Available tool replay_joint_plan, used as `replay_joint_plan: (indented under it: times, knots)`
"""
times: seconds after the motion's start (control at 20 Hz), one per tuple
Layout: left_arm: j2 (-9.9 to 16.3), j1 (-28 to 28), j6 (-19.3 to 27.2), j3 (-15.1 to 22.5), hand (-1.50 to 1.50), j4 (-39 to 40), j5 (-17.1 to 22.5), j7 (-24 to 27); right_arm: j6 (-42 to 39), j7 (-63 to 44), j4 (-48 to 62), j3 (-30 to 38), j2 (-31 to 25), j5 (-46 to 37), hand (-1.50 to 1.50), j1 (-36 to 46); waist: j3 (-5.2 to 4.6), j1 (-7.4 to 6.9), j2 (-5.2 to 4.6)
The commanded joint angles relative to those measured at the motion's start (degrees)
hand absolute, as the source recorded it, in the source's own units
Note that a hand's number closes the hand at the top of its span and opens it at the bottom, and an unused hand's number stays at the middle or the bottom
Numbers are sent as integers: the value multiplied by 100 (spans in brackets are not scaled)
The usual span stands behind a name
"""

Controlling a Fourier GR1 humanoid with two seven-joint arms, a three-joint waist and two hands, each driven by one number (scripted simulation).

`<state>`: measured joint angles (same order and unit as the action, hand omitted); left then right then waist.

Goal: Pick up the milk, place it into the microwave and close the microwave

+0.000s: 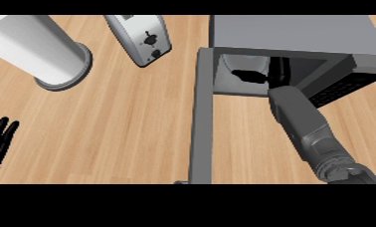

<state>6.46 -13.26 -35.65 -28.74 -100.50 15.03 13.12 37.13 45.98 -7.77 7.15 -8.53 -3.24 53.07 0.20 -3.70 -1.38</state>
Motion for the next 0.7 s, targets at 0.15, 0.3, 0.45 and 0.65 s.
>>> replay_joint_plan:
  times: [0.15, 0.3, 0.45, 0.65]
  knots:
    - [-99, -292, -86, 12, -150, -169, -83, 82, -852, 751, -287, 301, 301, 343, -150, -693, -10, 208, 80]
    - [-516, -739, -242, 520, -150, -674, -480, 134, -1104, 686, -399, 299, 361, 378, -150, -728, -12, 238, 110]
    - [-318, -780, -655, 547, -150, -596, 15, -41, -1447, 745, -641, 272, 711, 471, -150, -951, -18, 333, 152]
    - [-382, -617, -797, 904, -150, -563, 34, -202, -2195, 1071, -686, 60, 841, 738, -150, -1298, -15, 300, 151]
